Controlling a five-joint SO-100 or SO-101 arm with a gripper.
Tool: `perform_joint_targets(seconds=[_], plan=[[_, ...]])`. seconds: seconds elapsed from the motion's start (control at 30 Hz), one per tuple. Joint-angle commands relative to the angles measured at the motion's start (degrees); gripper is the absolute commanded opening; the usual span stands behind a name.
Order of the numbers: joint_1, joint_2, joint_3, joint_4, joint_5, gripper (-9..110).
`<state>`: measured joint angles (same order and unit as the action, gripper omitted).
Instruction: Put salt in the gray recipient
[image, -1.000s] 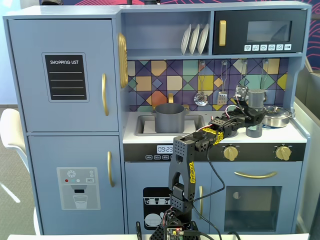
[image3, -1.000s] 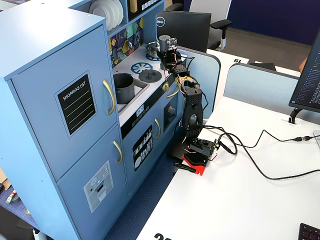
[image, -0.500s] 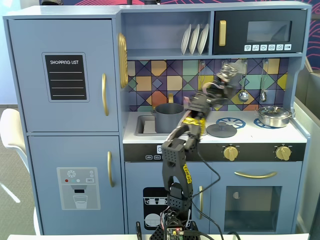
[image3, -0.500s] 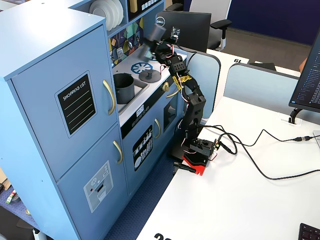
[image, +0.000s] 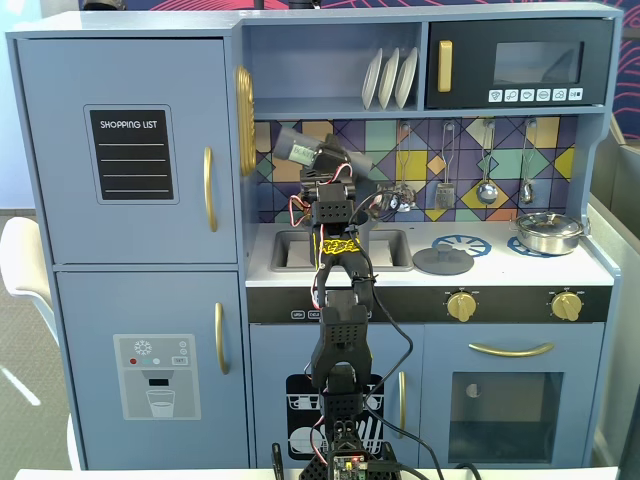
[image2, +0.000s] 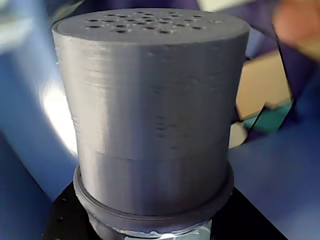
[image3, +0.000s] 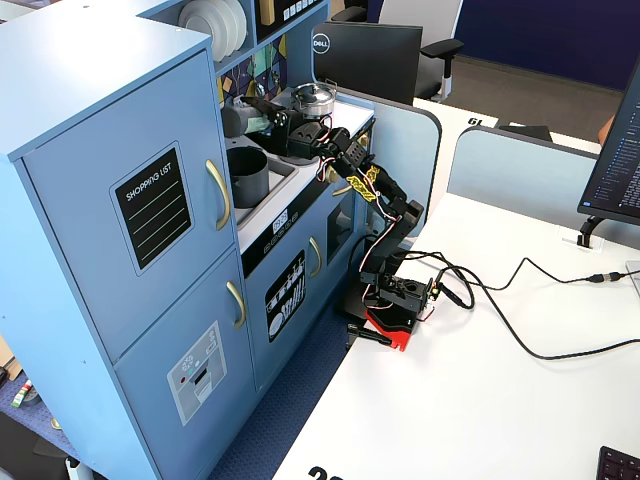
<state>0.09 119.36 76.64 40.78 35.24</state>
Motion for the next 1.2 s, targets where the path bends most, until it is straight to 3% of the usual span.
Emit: perform_joint_targets(seconds=[0.0,0.37,0.67,0.97,1.07,1.17], plan=[[-2.37,-0.35,-1.76,-3.87,16.61,0],[-6.33,-2.37,-0.44,-12.92,25.75,0],[-1.14,-4.75,0.26,5.98,30.32,0],[-4.75,-10.02,-4.04,-17.58,26.37,0],[-3.69,-13.36,-9.84,-16.79,27.60,0],[-1.76,-14.77,-12.30,-7.73,30.41,0]])
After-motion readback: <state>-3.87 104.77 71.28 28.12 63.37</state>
